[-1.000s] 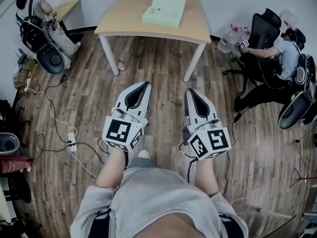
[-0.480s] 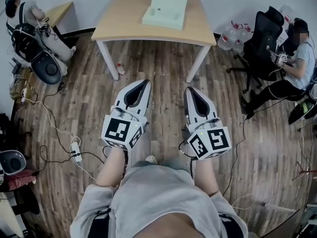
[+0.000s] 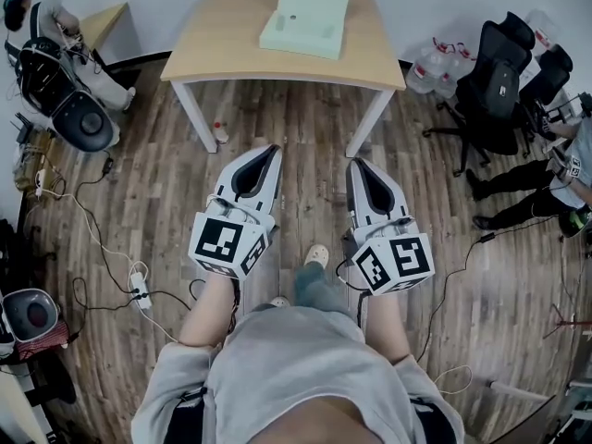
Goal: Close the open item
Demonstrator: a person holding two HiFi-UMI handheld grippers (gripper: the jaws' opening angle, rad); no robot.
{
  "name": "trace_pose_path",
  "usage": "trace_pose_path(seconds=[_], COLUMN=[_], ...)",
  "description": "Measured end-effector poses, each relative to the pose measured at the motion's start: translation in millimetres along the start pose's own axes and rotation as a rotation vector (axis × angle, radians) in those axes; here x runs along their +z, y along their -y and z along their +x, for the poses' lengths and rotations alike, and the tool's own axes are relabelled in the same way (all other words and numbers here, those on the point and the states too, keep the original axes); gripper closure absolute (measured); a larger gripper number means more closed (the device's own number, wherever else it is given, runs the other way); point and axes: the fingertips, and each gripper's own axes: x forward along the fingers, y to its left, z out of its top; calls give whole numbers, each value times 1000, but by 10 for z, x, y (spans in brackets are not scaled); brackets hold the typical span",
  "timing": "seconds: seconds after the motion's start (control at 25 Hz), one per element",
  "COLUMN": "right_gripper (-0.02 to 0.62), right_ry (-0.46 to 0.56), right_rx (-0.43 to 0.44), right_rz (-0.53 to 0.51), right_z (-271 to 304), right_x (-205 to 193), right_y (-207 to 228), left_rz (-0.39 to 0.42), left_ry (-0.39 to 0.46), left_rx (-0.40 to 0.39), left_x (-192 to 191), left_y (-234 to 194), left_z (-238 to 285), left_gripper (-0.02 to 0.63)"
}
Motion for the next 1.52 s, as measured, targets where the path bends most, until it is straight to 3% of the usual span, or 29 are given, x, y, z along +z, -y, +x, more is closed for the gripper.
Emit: trace_pose_path(seconds=[0.48, 0.96, 1.52], right_gripper=[586, 586, 586], right_ry=[-1, -7, -17], right_rx=[88, 148, 132], right_rz=[-17, 7, 33], right_z=[879, 1413, 2047], right_x=[182, 179, 82], right_y=[835, 1676, 2082], left_rz=[1, 1, 0], left_ry=[21, 31, 11], left_rx=[72, 136, 132], left_x=[44, -98, -244], left_y=[-335, -377, -779], left_z=[1092, 2015, 2644], left_gripper=[594, 594, 594])
